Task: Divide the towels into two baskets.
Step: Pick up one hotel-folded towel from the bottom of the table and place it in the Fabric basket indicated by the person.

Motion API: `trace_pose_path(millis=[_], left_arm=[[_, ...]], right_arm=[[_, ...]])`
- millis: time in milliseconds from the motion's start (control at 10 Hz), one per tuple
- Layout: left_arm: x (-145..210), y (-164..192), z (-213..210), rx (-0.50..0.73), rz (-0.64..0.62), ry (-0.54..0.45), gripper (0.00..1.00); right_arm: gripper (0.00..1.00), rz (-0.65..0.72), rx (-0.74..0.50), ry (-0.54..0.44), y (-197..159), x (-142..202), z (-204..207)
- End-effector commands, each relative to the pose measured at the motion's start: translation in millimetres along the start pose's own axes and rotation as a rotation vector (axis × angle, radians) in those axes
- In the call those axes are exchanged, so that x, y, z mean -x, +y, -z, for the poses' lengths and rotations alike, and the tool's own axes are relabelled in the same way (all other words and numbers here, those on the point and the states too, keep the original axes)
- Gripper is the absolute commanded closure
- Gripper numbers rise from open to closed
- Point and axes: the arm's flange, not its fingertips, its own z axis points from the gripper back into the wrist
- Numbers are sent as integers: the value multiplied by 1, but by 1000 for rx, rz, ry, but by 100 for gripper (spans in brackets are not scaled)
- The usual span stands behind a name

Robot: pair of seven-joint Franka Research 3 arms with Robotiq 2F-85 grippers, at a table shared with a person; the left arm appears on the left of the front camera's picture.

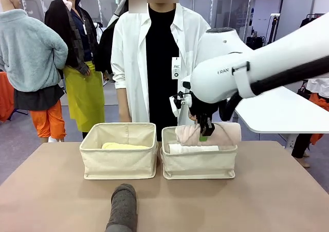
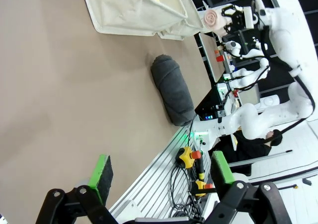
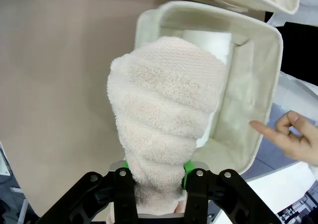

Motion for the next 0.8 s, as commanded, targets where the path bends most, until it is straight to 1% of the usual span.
trace_pose_path(millis=[0, 100, 200, 400, 500, 600, 700], left_arm=[[4, -4, -2, 3, 6, 1, 0], [4, -4, -2, 3, 6, 1, 0], [4, -4, -2, 3, 6, 1, 0], [4, -4, -2, 3, 6, 1, 0], [4, -4, -2, 3, 6, 1, 0], [4, -4, -2, 3, 6, 1, 0], [4, -4, -2, 3, 6, 1, 0]], right_arm=[[65, -34, -23, 21, -36, -15, 10], [65, -26, -31, 48, -52, -20, 26], [65, -23, -39, 43, -63, -24, 43], [65, 7, 23, 77, -81, -26, 70], [54, 16, 53, 48, -88, -23, 82], [47, 18, 59, 54, -91, -22, 92], [24, 25, 62, 61, -91, -21, 98]])
